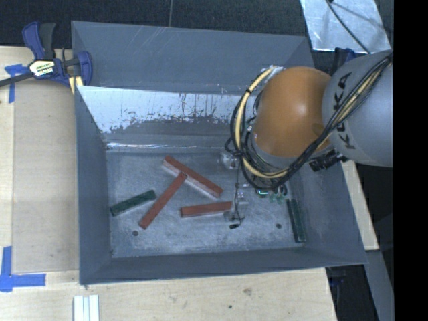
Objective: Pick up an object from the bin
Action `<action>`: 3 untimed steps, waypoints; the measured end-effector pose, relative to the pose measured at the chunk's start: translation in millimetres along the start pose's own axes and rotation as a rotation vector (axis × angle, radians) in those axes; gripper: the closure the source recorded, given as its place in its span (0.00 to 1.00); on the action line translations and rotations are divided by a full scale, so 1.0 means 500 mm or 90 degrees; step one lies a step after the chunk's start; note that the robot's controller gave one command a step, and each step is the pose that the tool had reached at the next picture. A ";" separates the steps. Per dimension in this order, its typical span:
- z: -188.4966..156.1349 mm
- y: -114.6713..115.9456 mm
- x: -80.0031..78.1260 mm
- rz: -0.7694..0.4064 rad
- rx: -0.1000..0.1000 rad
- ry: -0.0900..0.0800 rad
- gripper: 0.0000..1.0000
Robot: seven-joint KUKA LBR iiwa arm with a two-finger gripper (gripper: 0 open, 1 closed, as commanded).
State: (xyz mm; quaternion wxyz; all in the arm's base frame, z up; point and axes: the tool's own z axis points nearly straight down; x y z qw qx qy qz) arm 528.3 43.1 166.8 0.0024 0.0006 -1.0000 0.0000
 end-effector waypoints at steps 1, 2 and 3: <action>0.202 -0.063 -0.024 0.012 0.001 -0.001 0.00; 0.191 -0.060 -0.028 0.011 -0.001 -0.006 1.00; -0.122 -0.063 -0.080 -0.124 0.001 -0.008 1.00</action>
Offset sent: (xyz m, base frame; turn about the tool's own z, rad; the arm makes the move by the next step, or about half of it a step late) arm 0.0123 -0.0297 -0.0968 0.0152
